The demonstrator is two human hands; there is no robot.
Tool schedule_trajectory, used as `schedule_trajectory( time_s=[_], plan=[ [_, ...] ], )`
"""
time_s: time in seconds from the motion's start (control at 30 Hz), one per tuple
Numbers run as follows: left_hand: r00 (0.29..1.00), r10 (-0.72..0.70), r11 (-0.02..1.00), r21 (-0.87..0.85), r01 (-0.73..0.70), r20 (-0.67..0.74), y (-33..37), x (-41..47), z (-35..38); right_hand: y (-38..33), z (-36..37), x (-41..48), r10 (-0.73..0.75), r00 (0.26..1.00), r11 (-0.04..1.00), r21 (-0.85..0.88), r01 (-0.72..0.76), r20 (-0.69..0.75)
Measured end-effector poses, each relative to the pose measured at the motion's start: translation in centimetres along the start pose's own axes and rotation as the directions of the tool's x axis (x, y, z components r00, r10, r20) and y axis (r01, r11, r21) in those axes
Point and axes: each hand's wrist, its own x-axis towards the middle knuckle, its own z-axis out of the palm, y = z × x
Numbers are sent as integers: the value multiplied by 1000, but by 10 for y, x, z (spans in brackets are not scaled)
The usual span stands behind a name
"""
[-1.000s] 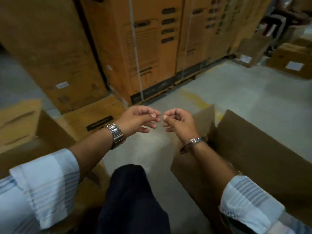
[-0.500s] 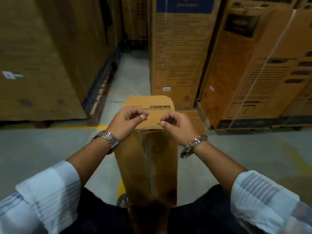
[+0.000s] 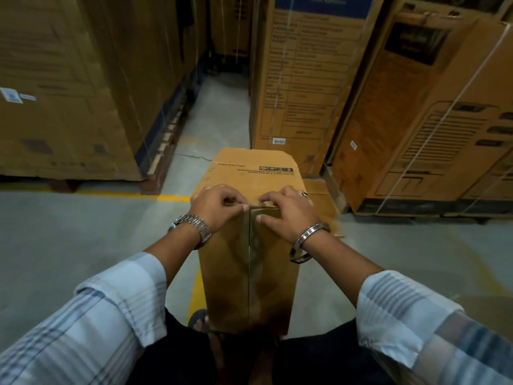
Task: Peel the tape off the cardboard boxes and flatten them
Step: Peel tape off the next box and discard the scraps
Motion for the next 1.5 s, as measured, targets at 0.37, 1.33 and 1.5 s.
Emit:
schedule_trajectory(
  time_s=[0.37, 1.33, 1.5],
  plan=[
    [997, -58, 991, -121, 64, 48, -23, 5, -7, -18, 14, 14, 114, 993, 813, 572, -111, 30],
    [994, -55, 956, -281, 80, 96, -6, 8, 4, 4, 8, 18, -1, 999, 920, 392, 19, -46],
    [996, -40, 975, -215, 57, 81, -1, 12, 9, 3, 6, 17, -7, 999, 937, 349, 23, -47]
  ],
)
